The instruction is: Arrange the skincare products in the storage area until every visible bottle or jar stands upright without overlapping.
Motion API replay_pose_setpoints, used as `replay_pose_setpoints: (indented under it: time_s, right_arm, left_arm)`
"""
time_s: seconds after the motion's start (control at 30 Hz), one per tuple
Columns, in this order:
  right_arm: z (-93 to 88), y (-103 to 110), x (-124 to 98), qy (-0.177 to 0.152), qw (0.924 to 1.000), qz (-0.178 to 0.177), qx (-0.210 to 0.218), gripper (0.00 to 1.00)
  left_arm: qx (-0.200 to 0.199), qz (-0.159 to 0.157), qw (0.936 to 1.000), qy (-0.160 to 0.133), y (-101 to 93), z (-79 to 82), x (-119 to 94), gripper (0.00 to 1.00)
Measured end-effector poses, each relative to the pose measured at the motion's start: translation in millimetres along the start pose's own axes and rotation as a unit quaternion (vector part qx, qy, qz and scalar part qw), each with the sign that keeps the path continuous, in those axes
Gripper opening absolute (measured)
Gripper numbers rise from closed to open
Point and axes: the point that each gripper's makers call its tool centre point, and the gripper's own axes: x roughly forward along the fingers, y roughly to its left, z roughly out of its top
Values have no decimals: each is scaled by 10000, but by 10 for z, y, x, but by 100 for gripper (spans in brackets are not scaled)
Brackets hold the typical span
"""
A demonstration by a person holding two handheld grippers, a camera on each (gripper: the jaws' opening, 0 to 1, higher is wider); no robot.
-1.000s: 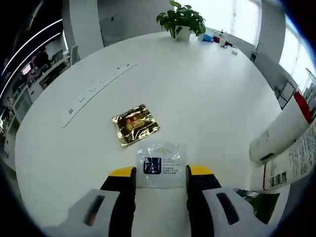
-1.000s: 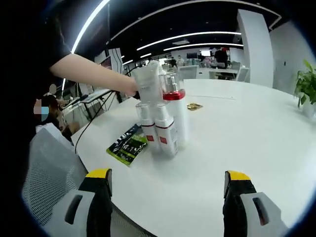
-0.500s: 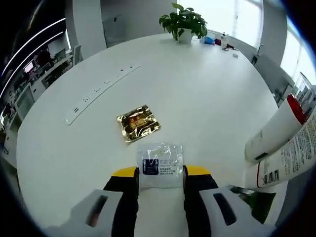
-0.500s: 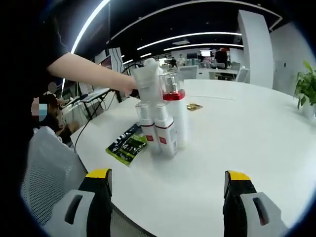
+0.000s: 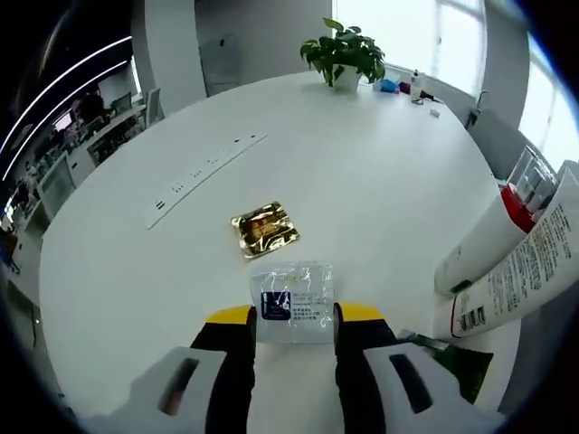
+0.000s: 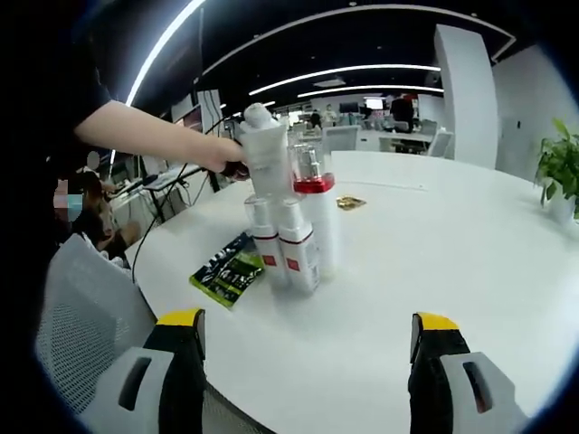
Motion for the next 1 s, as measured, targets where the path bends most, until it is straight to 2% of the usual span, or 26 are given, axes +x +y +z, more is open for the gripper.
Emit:
replay_pose_setpoints:
  time_s: [0.4, 0.53, 0.6, 0.67, 0.73, 1.0]
  right_arm:
    - [134, -54, -34, -100, 9998, -68, -169, 99]
    - [287, -73, -64, -216, 9992, -67, -343, 99]
    - [378, -60, -86, -308, 9989, -34, -351, 99]
    - [477, -39, -109, -439, 9986, -15, -311, 99]
    - [545, -19, -124, -527, 9982, 10, -279, 99]
    - [706, 81, -149, -729, 9966, 151, -358, 99]
  left_arm:
    - [-25, 183, 9996, -192, -64, 78, -366, 29]
    - [-48, 229, 9993, -299, -115, 86, -525, 29]
    - [-100, 272, 9989, -380, -103, 99, -568, 29]
    - [-213, 349, 9980, -488, -169, 99, -712, 29]
    - [-232, 367, 9976, -538, -213, 76, -768, 29]
    - [-87, 564, 9964, -627, -344, 40, -1055, 29]
